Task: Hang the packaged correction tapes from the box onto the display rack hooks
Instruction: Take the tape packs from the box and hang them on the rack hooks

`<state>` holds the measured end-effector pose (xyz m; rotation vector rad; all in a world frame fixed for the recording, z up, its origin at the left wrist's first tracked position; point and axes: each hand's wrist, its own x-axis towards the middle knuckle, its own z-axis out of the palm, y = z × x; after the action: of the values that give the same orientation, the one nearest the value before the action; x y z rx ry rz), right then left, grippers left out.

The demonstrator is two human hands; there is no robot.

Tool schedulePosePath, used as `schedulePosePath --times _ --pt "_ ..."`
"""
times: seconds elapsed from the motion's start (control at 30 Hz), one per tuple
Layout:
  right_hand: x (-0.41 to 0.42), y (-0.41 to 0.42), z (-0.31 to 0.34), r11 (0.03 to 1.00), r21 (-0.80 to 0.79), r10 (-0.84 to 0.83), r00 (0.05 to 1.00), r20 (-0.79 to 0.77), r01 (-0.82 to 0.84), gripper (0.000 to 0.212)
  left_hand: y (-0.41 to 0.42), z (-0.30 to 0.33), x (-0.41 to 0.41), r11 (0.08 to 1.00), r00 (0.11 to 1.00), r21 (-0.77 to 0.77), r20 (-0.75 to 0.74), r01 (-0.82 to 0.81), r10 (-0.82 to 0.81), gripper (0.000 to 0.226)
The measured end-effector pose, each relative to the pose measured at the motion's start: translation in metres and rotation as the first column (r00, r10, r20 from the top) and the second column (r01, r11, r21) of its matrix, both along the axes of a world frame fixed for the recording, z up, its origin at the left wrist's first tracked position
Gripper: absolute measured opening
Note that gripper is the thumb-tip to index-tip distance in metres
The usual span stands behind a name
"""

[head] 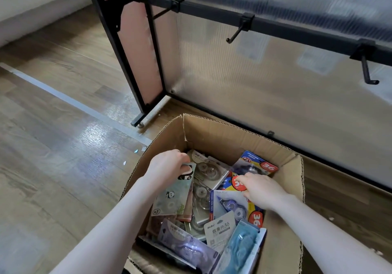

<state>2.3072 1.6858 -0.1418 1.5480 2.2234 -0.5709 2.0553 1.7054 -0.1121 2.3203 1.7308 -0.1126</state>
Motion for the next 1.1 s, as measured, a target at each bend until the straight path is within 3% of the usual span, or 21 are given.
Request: schedulePosePath --times 0.23,0.37,0.47,0.57,0.67,0.83,0.9,1.0,1.1 --pt "0.002 -0.003 -0.011 0.970 -0.242 0.038 0.998 0.058 -0.023 0.035 0.003 -0.001 0.006 1.000 1.000 0.006 0.006 -0.006 0.006 0.023" --pt "0.001 -0.001 -0.005 0.961 -0.274 0.025 1.000 0.017 -0.019 0.010 0.006 -0.002 0.004 1.000 1.000 0.000 0.021 -0.003 0.003 0.023" --pt "0.006 0.005 -0.002 0.969 -0.232 -0.120 0.985 -0.121 0.089 0.030 0.004 -0.005 0.002 1.000 1.000 -0.009 0.022 -0.014 0.014 0.023" --pt "0.012 0.016 0.001 0.971 -0.153 -0.202 0.971 -0.128 0.182 0.033 0.003 -0.008 -0.002 0.999 0.999 -0.036 0.014 -0.032 0.032 0.021" --pt "0.017 0.020 0.004 0.941 -0.268 -0.230 0.971 -0.070 0.204 0.028 0.005 -0.010 -0.006 0.998 0.999 -0.049 0.012 -0.038 0.039 0.021" --pt "0.022 0.023 0.017 0.868 -0.459 -0.252 0.964 -0.080 0.189 0.052 0.006 -0.012 -0.008 0.991 0.999 -0.127 0.015 -0.050 0.053 0.021" --pt "0.023 0.025 0.020 0.887 -0.412 -0.280 0.953 -0.116 0.210 0.056 0.006 -0.014 -0.010 0.982 0.998 -0.178 0.012 -0.060 0.063 0.026" --pt "0.024 0.030 0.026 0.931 -0.113 -0.364 0.908 -0.207 0.347 0.044 0.007 -0.016 -0.012 0.978 0.996 -0.191 0.001 -0.087 0.089 0.029" --pt "0.021 0.031 0.030 0.840 0.026 -0.480 0.765 -0.428 0.542 0.017 0.007 -0.015 -0.010 0.984 0.995 -0.150 -0.002 -0.101 0.102 0.026"
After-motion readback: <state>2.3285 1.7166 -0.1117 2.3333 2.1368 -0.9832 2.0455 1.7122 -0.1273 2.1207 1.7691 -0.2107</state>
